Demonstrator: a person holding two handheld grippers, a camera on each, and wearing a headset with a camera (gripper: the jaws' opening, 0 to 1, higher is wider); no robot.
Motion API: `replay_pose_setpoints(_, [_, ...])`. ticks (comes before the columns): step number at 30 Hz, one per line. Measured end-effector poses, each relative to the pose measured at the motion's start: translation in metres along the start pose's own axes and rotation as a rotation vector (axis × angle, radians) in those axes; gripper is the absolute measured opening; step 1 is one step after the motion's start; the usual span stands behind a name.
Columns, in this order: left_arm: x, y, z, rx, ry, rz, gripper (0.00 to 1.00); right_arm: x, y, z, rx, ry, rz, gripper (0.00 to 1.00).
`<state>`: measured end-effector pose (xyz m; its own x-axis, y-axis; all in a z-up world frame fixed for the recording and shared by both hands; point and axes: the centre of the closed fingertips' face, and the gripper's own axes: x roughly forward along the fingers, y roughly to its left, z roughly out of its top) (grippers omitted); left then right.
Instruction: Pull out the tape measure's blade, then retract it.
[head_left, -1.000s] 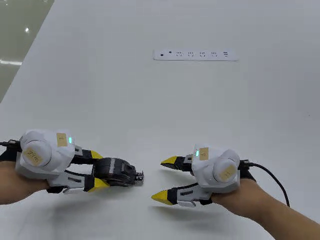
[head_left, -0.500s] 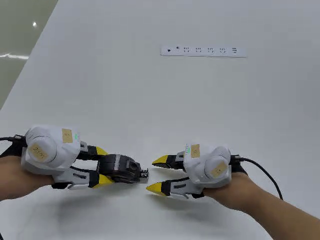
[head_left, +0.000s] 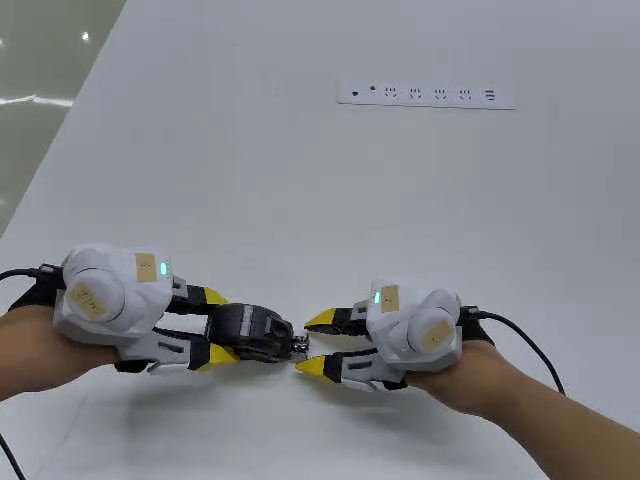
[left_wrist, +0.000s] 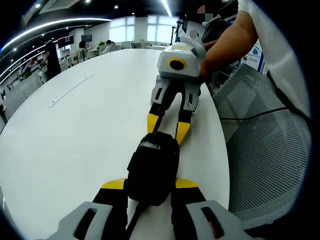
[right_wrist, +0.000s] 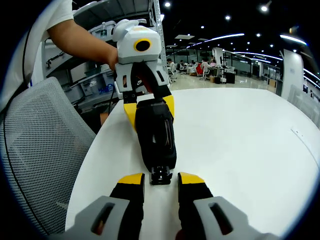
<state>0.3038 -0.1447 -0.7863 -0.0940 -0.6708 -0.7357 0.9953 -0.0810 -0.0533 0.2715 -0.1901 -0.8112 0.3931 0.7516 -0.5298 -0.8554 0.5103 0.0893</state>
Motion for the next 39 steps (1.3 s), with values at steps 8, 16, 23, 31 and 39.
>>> replay_pose_setpoints(8, [-0.001,0.000,0.000,0.007,0.000,0.001,0.30,0.005,0.000,0.001,-0.024,-0.004,0.009,0.22])
replay_pose_setpoints(16, [0.000,-0.001,0.001,0.003,-0.003,0.004,0.30,0.008,0.000,0.001,-0.046,-0.007,0.011,0.19])
replay_pose_setpoints(23, [0.000,-0.001,0.001,0.008,-0.001,0.003,0.30,0.010,0.000,-0.001,-0.058,-0.003,0.012,0.17])
replay_pose_setpoints(31, [0.000,0.000,0.001,0.010,0.002,0.004,0.30,0.011,0.001,-0.002,-0.079,-0.007,0.019,0.15])
replay_pose_setpoints(39, [0.001,0.000,0.000,0.020,0.006,0.008,0.29,0.010,0.001,-0.002,-0.074,-0.008,0.024,0.13])
